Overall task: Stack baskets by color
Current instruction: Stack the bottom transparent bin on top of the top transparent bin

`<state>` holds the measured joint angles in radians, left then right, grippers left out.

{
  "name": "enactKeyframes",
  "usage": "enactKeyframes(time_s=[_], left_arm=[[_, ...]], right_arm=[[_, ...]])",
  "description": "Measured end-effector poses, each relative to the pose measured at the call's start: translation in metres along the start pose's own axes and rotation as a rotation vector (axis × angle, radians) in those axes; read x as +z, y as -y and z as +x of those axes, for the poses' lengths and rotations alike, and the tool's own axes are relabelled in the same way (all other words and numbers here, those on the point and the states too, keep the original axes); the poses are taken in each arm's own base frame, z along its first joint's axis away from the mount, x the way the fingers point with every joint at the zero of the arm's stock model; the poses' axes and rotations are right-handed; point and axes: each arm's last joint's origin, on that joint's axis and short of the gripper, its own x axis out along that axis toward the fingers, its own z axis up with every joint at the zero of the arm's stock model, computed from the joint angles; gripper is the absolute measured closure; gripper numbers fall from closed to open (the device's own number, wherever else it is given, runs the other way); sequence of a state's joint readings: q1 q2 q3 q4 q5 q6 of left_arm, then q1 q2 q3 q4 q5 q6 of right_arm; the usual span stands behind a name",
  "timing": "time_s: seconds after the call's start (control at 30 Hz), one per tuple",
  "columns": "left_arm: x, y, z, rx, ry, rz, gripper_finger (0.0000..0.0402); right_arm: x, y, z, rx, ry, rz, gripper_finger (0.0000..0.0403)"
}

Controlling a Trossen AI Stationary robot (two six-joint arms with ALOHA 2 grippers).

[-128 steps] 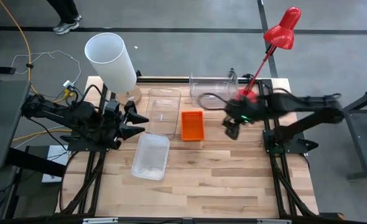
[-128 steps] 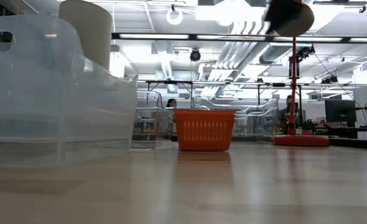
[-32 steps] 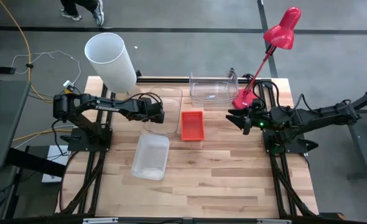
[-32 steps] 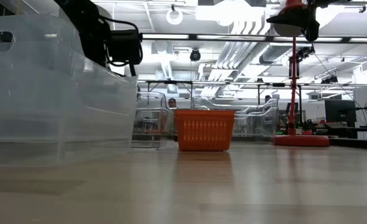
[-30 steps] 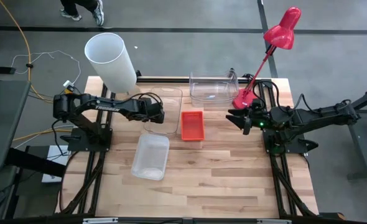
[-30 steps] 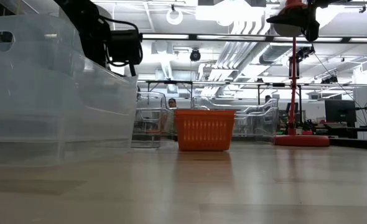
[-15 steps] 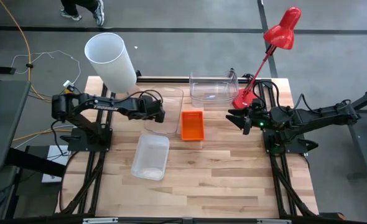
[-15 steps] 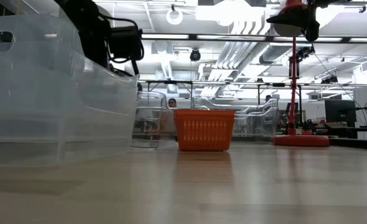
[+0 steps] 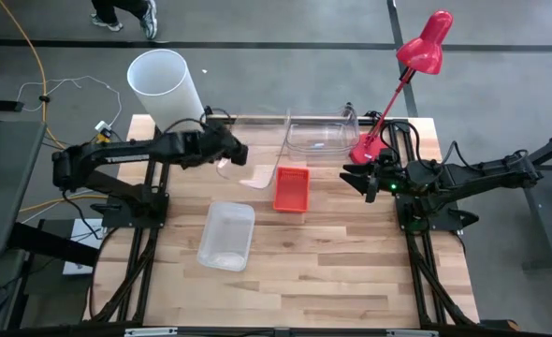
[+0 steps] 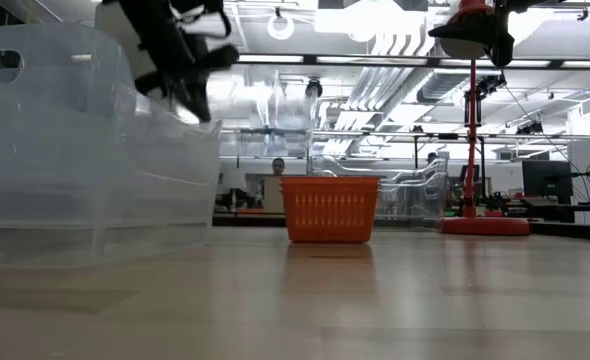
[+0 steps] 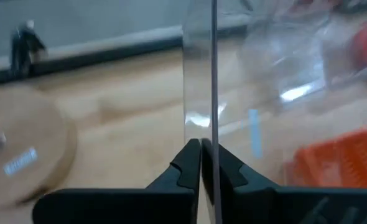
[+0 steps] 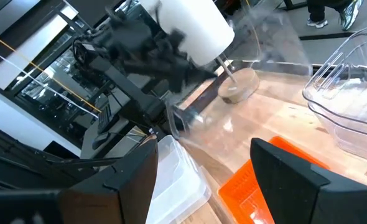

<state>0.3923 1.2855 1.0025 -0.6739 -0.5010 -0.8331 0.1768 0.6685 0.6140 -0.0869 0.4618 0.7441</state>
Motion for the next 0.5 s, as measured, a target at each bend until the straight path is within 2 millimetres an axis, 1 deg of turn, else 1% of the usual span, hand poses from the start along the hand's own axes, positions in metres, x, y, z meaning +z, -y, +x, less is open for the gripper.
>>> enactKeyframes(time_s=[0.1,0.27,0.37,0.5], left_arm=[[0.017,0.004,-0.017,-0.043,0.059,0.017,0.0401],[0.050,0.017,-0.045,-0.117,0.157,0.078,0.0401],[0.068,0.027,-0.057,-0.146,0.226,0.098,0.0401],[0.093,0.042,-0.064,-0.163,0.291,0.147,0.0401]], right_arm=[[0.000,0.000,0.000,-0.004,0.004,0.000,0.0160],[0.001,0.001,0.000,-0.028,0.027,0.006,0.0160],[0.001,0.001,0.000,-0.046,0.044,0.038,0.0160],[-0.001,0.002,0.004,-0.092,0.062,0.035,0.0160]])
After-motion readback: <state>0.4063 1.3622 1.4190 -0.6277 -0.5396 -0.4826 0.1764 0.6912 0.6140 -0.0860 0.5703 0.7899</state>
